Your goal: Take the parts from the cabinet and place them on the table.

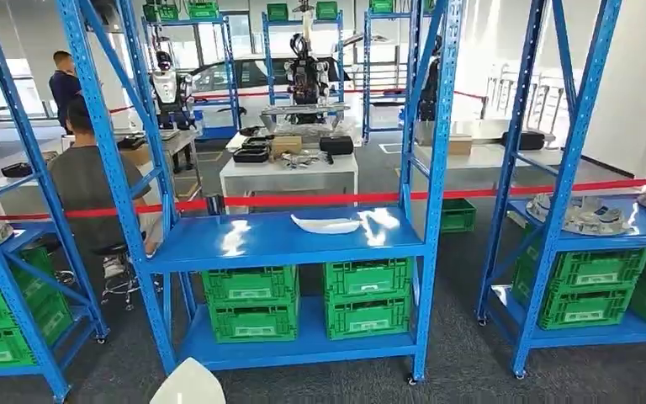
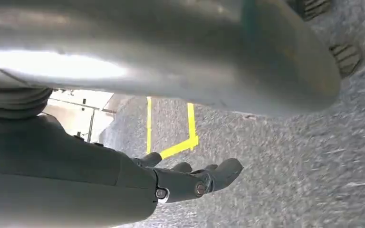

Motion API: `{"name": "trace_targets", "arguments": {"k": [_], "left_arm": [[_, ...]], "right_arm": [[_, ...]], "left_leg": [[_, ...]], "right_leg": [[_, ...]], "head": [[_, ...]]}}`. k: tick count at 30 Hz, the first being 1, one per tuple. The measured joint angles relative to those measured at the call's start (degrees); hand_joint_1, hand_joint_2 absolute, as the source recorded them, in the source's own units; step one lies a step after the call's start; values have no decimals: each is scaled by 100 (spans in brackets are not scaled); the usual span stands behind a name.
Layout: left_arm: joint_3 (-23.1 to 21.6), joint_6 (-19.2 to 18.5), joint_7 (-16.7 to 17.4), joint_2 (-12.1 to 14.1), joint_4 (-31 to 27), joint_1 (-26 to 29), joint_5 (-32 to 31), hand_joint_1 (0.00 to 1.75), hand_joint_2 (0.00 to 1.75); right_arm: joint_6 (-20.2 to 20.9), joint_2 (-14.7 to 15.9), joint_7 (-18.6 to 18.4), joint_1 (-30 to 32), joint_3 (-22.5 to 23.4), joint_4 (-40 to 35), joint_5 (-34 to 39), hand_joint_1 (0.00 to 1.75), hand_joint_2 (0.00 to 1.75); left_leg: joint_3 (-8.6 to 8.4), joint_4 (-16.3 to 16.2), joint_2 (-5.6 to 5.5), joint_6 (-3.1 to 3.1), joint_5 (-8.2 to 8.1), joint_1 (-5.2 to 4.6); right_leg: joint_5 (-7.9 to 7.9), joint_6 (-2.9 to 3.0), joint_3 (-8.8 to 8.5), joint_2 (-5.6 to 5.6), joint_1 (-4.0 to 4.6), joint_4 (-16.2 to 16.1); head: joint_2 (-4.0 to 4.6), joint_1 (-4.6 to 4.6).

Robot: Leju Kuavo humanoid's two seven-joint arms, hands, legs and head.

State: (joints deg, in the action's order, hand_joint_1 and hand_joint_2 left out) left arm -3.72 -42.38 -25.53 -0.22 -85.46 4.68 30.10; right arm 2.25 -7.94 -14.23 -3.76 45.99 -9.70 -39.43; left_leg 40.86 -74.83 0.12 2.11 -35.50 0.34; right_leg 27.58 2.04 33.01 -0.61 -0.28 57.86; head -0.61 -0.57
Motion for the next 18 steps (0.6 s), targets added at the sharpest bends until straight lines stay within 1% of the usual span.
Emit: {"name": "trace_targets", "arguments": {"k": [1, 2, 3, 4, 5, 6, 7, 8, 9, 10, 11, 12, 13, 14, 15, 16, 17, 18], "left_arm": [[2, -9, -2, 2, 20, 1, 13, 175, 175], [2, -15, -2, 2, 28, 1, 22, 175, 175], [2, -24, 0, 0, 31, -1, 24, 175, 175], [2, -37, 0, 0, 31, -6, 26, 175, 175], [2, -59, 2, 0, 26, -18, 35, 175, 175], [0, -81, 4, 0, 24, -50, 42, 175, 175], [0, -87, 13, 0, 35, -78, 46, 175, 175], [0, -94, 15, 0, 41, -79, 53, 175, 175], [0, -87, 22, 0, 52, -69, 57, 175, 175], [0, -68, 24, -2, 66, -76, 66, 175, 175], [2, -27, 24, -8, 72, -91, 76, 175, 175], [4, -13, 22, -28, 74, -90, 85, 175, 175], [4, -11, 24, -46, 81, -89, 85, 175, 175], [4, -6, 24, -52, 90, -89, 88, 175, 175], [4, 4, 24, -59, 103, -88, 88, 175, 175], [4, 7, 48, -61, 114, -86, 121, 175, 175], [4, 11, 138, -63, 116, -84, 239, 175, 175], [7, 48, 205, -66, 116, -83, 345, 175, 175]], "right_arm": [[-9, 0, 0, 0, 0, 0, 39, 0, 0], [-13, 0, 0, 0, 0, 0, 61, 0, 0], [-13, 0, 0, -3, 0, 0, 72, 0, 0], [-7, -2, 0, -9, 0, 0, 72, 0, 0], [0, -4, -2, -13, 0, 0, 70, 0, 0], [15, -11, -7, -12, 0, 0, 68, 0, 0], [20, -11, -4, -17, 0, 0, 59, 0, 0], [31, -11, 2, -19, 0, 0, 53, 0, 0], [37, -15, 0, -12, 0, 0, 35, 0, 0], [41, -13, 2, -3, 0, 0, 20, 0, 0], [48, -19, 15, 12, 0, 2, 4, 0, 0], [59, -28, -22, 21, 0, 2, -6, 0, 0], [61, -28, -24, 22, 0, 2, -11, 0, 0], [61, -28, -24, 22, 0, 2, -15, 0, 0], [61, -28, -24, 25, 0, 2, -15, 0, 0], [74, -28, -24, 29, 0, 2, -28, 0, 0], [111, -26, -24, 30, 0, 2, -72, 0, 0], [157, -26, -24, 29, 0, 2, -106, 0, 0]], "left_leg": [[-95, -97, 0, -6, 176, 2], [-263, 8, 0, -24, 404, 2], [-549, 299, -2, -53, 599, 2], [-917, 734, -8, -99, 622, -2], [-1384, 1289, -18, -152, 434, -19], [-1767, 1915, -19, -176, 211, -65], [-1735, 2012, -18, -184, 159, -88], [-1699, 2017, -22, -220, 203, -124], [-1681, 2030, -21, -272, 250, -143], [-1643, 2059, 3, -332, 342, -95], [-1588, 2056, 10, -377, 393, -111], [-1532, 2055, 20, -426, 447, -111], [-1457, 2050, 27, -424, 507, -113], [-1384, 2036, 35, -421, 559, -115], [-1307, 2014, 42, -412, 601, -115], [-1233, 1982, 46, -399, 635, -111], [-1180, 1936, 45, -382, 665, -102], [-1117, 1881, -40, -342, 692, -94]], "right_leg": [[-85, -8, 114, -3, 7, 3], [-162, -17, 192, -9, 19, 8], [-245, -27, 303, -9, 30, 10], [-323, -39, 386, -3, 38, 15], [-381, -61, 420, -1, 41, 22], [-436, -98, 451, -5, 50, 27], [-510, -136, 465, -14, 35, -2], [-577, -176, 475, -18, -5, -31], [-625, -227, 477, -18, -25, -57], [-626, -253, 517, -9, -46, -19], [-415, -267, 581, 19, -47, 146], [-112, -281, 708, 25, -53, 498], [224, -301, 878, 32, -53, 1021], [469, -323, 1007, 41, -51, 1487], [590, -333, 1040, 46, -52, 1758], [588, -338, 949, 46, -58, 1756], [498, -341, 709, 45, -64, 1490], [364, -336, 363, 61, -68, 1032]], "head": [[0, -5], [0, -4], [0, -9], [0, -4], [-2, -7], [0, -9], [0, 7], [0, 4], [0, 9], [0, -2], [0, 9], [0, 19], [0, 24], [0, 26], [0, 28], [0, 31], [0, 35], [0, 35]]}}
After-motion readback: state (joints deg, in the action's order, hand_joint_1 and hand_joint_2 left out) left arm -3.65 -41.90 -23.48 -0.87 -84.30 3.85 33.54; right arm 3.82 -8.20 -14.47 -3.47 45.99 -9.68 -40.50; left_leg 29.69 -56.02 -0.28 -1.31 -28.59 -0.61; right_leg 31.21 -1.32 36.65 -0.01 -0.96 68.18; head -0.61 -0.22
